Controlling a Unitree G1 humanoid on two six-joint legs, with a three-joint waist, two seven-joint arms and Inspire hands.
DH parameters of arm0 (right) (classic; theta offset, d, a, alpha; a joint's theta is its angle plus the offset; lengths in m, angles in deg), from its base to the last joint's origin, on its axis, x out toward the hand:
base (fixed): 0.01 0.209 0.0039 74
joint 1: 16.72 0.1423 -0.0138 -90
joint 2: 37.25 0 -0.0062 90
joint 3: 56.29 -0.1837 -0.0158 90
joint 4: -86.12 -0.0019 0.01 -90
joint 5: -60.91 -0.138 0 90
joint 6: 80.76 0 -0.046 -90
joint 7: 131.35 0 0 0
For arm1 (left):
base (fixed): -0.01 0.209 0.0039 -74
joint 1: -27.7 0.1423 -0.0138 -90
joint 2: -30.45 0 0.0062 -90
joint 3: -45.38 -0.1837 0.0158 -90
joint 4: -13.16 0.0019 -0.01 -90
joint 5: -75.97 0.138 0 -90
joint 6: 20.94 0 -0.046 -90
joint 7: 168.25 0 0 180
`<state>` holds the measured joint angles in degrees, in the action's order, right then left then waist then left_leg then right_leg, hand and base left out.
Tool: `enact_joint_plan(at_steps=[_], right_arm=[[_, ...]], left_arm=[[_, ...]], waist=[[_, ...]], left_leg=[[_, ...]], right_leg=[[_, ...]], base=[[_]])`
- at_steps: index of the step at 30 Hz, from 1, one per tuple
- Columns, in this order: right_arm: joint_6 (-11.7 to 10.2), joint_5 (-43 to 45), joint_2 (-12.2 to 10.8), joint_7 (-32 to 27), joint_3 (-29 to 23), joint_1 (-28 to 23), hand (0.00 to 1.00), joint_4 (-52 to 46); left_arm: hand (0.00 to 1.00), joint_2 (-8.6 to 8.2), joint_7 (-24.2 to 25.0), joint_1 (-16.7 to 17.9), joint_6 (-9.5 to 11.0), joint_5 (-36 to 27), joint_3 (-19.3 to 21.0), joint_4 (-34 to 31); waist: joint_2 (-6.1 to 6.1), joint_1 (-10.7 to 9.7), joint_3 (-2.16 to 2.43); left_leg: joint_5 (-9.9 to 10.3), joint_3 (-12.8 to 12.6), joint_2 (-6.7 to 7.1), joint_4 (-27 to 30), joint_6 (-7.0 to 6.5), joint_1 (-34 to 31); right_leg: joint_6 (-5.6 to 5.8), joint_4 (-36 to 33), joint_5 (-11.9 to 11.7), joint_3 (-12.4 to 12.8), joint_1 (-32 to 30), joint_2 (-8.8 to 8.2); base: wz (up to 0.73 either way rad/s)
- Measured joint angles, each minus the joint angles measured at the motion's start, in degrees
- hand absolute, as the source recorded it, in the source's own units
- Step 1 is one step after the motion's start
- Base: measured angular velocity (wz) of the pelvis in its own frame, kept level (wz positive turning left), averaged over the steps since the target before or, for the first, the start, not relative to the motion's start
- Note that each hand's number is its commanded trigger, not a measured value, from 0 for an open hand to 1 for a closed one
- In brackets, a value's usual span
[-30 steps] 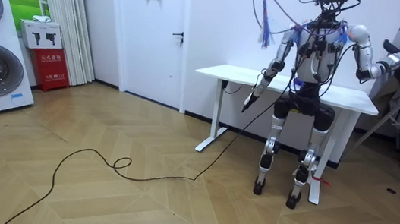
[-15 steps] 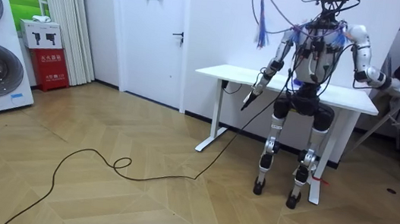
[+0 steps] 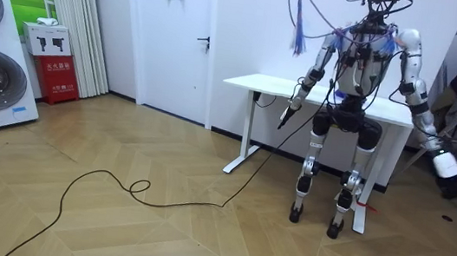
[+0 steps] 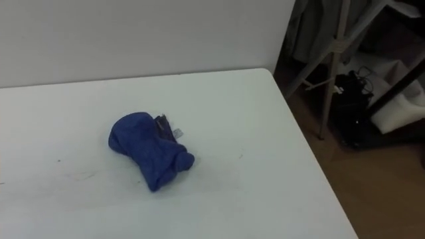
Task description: Wipe table
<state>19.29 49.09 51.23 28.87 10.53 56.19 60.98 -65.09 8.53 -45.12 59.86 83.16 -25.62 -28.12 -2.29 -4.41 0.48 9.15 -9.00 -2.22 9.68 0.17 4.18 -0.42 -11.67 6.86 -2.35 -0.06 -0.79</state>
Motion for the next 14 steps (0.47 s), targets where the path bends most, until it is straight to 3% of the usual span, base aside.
enact_joint_plan(at_steps=[3,6,9,14], right_arm=[[0.3,4.9,-1.6,3.5,3.9,1.5,0.0,2.6],[0.8,10.9,-2.1,6.2,9.3,2.9,0.0,2.6],[1.1,15.8,-2.8,7.1,12.8,4.6,0.0,2.6],[1.2,21.5,-3.6,8.6,15.3,7.6,0.0,2.6]], left_arm=[[0.0,-0.56,0.0,-0.1,0.0,0.6,-2.3,1.5],[0.0,-0.58,-0.2,-0.4,0.0,1.4,-4.0,3.9],[0.0,-0.75,-0.3,-0.7,0.1,1.9,-5.3,5.5],[0.0,-0.94,-1.7,-0.6,-0.3,2.6,-8.1,7.8]], waist=[[1.01,0.3,0.16],[1.75,1.0,-0.06],[1.76,2.7,-0.07],[1.91,3.5,-0.24]], left_leg=[[0.1,0.0,0.08,0.0,-0.07,0.6],[0.1,-0.1,0.08,0.0,-0.03,1.2],[0.1,0.2,0.11,-0.1,-0.06,1.2],[-0.1,2.0,0.37,0.2,0.21,0.4]], right_leg=[[0.03,0.0,0.0,0.0,0.6,-0.06],[0.04,0.0,0.0,0.2,1.1,0.04],[0.01,0.0,0.0,0.1,1.2,0.09],[0.24,0.6,-0.3,-1.3,1.3,-0.1]], base=[[-0.01],[0.0],[0.02],[0.18]])
